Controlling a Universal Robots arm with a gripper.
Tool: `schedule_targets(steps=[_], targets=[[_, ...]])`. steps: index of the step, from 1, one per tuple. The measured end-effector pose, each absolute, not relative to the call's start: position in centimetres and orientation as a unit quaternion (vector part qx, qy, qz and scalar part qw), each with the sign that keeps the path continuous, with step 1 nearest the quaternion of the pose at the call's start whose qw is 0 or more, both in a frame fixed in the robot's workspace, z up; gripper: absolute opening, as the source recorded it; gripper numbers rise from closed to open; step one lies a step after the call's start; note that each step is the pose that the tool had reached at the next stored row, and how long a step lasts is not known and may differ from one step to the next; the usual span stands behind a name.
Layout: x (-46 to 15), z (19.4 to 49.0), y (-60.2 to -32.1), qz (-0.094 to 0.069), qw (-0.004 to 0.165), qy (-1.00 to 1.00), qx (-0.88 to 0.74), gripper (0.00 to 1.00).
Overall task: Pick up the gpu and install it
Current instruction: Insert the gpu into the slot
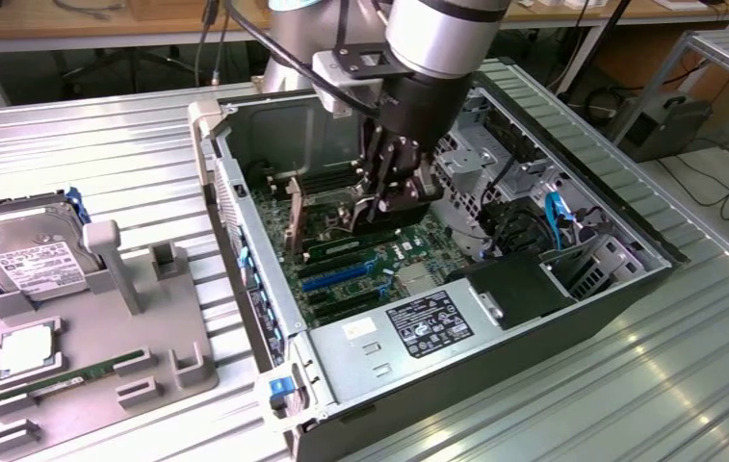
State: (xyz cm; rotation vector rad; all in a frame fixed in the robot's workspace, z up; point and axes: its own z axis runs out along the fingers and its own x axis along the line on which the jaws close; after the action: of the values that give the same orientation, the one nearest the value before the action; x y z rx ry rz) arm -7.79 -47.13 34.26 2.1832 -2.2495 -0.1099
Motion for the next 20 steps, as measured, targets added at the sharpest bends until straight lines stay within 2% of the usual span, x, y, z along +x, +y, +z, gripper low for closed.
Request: schedule_targets(steps=[20], targets=[[-8.1, 30.6, -47.2, -0.027, -0.006, -0.715, 0.699, 0.26]])
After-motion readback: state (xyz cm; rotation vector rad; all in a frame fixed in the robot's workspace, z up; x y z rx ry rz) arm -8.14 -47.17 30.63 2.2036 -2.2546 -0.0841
